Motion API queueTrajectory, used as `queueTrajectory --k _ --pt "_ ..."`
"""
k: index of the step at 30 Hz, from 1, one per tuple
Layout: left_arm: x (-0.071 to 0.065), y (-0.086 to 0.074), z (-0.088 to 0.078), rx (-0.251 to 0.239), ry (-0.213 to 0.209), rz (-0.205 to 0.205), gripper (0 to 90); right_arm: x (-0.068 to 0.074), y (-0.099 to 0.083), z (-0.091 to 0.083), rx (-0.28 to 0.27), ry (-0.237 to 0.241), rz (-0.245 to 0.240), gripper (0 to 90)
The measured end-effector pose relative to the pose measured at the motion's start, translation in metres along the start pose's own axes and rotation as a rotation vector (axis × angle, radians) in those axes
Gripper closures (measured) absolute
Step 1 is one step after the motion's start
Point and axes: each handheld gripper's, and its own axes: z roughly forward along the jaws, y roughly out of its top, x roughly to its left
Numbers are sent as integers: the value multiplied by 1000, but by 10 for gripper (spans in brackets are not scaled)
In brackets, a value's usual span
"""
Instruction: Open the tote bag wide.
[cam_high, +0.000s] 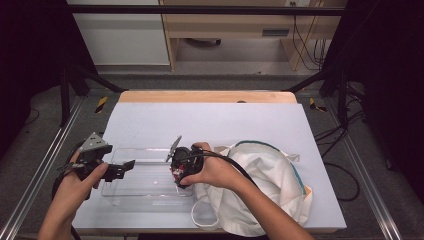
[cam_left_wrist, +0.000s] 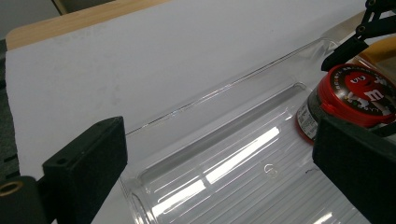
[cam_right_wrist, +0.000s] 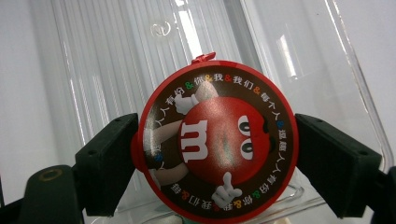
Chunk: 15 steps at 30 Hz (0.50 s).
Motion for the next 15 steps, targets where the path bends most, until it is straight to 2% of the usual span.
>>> queueTrajectory --k 15 --pt "0 0 0 0 0 0 32 0 0 -1 1 9 2 143"
